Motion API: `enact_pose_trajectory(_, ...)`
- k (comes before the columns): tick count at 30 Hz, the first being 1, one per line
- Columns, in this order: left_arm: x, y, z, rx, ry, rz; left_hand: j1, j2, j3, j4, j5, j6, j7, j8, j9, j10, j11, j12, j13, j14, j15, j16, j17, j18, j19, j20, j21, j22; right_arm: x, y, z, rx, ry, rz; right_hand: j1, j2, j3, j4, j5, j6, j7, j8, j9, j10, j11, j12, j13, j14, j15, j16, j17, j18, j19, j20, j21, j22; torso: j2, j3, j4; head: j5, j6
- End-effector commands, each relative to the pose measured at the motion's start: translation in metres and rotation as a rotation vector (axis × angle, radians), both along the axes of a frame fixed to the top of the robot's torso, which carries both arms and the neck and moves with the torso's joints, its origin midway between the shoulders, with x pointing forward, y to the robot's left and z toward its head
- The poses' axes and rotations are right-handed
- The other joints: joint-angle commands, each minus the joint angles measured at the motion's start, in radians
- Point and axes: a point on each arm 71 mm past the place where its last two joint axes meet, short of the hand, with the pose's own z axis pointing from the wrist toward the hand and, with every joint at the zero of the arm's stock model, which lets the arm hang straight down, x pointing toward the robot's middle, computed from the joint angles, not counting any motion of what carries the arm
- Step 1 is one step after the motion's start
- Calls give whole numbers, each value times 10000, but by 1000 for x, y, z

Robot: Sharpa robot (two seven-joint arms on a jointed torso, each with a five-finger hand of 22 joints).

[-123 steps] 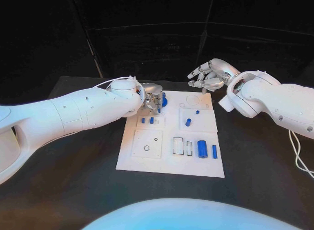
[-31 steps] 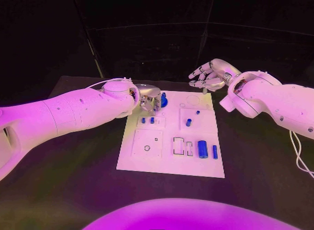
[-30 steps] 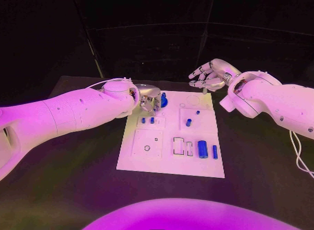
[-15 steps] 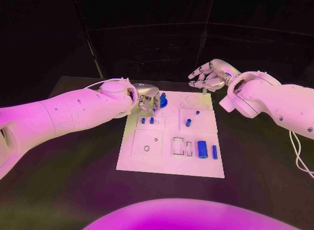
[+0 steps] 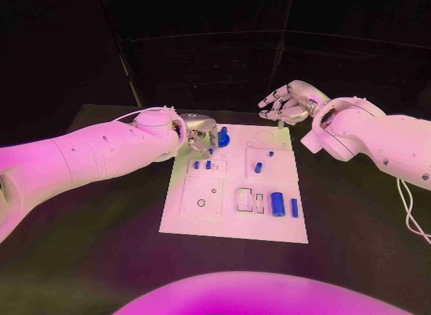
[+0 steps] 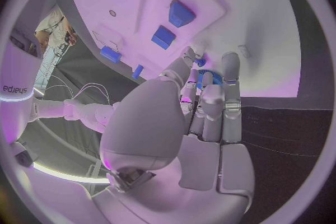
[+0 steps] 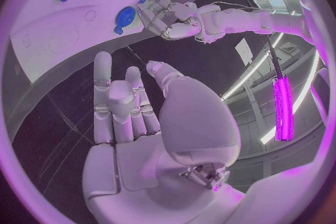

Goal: Assemble the parts on the task board

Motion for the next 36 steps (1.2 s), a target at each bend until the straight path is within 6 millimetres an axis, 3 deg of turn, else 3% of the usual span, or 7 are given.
enact_pose_trajectory(1,0,1,-2,320,336,63,5,-54,205,-57,29,66,5,32,-5,32,4,90,-34,-103,10,-22,-11,118,-48,47,-20,43,0,0,2,51,-62,55,102,6,10,48,29,48,-20,43,8,0,-54,52,-13,28,-34,-10,14,133,67,35,-54,-17,-2,1,-1,8,-7)
enact_pose_trajectory(23,1,3,-6,768,575,244,-391,-258,1264,-428,28,37,41,4,-37,209,29,378,-220,-157,28,39,-119,128,-125,64,105,264,1,0,1,61,-50,41,102,6,10,48,29,48,-20,43,8,0,-54,52,-13,28,-34,-10,14,133,67,35,-54,-17,-2,3,3,0,-31)
enact_pose_trajectory(29,1,3,-6,820,582,268,-640,-440,1441,-467,30,-135,86,-82,-69,189,32,464,-257,-155,42,57,-141,126,-140,83,120,306,1,0,1,61,-52,38,102,6,10,48,29,48,-20,43,8,0,-54,52,-13,28,-34,-10,14,133,67,35,-54,-17,0,3,0,2,-28)
enact_pose_trajectory(36,1,4,-6,842,575,313,-689,-440,1904,-604,32,-350,179,-156,-81,492,-46,723,-258,-71,-26,107,-69,146,-112,37,166,374,1,0,1,62,-54,34,102,6,10,48,29,48,-20,43,8,0,-54,52,-13,28,-34,-10,14,133,67,35,-54,-17,-1,0,-4,7,-30)
